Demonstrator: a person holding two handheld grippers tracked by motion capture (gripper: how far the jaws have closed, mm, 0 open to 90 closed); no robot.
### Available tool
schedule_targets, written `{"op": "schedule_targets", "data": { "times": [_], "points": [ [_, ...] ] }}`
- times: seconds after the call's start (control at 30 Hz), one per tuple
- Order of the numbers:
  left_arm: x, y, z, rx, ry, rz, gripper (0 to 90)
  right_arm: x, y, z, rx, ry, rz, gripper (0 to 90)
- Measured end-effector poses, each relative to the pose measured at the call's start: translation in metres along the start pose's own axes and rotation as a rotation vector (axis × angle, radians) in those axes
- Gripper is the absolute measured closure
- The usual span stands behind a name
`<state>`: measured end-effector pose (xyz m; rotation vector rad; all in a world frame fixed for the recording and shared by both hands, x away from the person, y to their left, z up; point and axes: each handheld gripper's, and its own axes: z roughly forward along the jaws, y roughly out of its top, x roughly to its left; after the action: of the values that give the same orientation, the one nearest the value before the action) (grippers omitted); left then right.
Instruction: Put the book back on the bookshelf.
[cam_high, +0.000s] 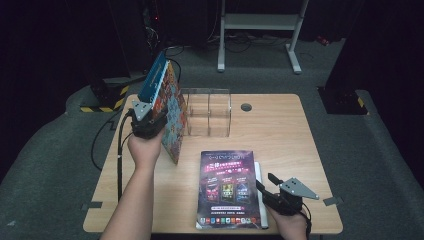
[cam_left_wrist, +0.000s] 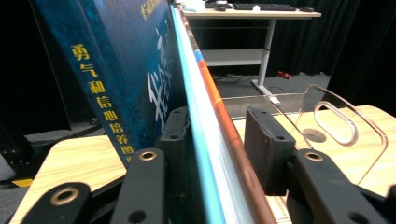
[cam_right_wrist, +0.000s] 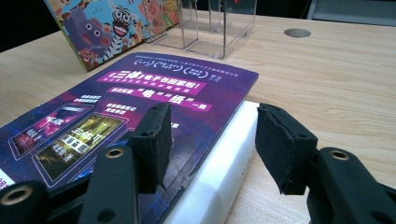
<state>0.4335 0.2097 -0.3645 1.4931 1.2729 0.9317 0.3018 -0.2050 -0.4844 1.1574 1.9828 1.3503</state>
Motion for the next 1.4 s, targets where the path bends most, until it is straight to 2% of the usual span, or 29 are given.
{"op": "schedule_targets", "data": {
  "times": [0.17,0.27,0.47,1.13,1.4],
  "points": [
    [-0.001,0.002,-0.002,-0.010,-0.009,-0.001,57.6,0.000,0.000,0.000,0.000,-0.001,-0.001,46.0],
    [-0.002,0.003,-0.003,-0.010,-0.010,0.020,56.2,0.000,0.000,0.000,-0.001,0.000,0.000,46.0],
    [-0.001,0.009,-0.007,-0.012,-0.016,0.028,53.0,0.000,0.001,-0.001,-0.001,-0.001,0.000,46.0],
    [0.003,0.023,-0.017,-0.055,-0.018,0.019,49.3,0.001,0.001,0.000,0.000,0.000,-0.001,45.9],
    [0.007,0.026,-0.020,-0.055,-0.015,0.018,48.9,0.001,0.001,0.000,0.002,0.002,-0.001,46.0]
  ]
}}
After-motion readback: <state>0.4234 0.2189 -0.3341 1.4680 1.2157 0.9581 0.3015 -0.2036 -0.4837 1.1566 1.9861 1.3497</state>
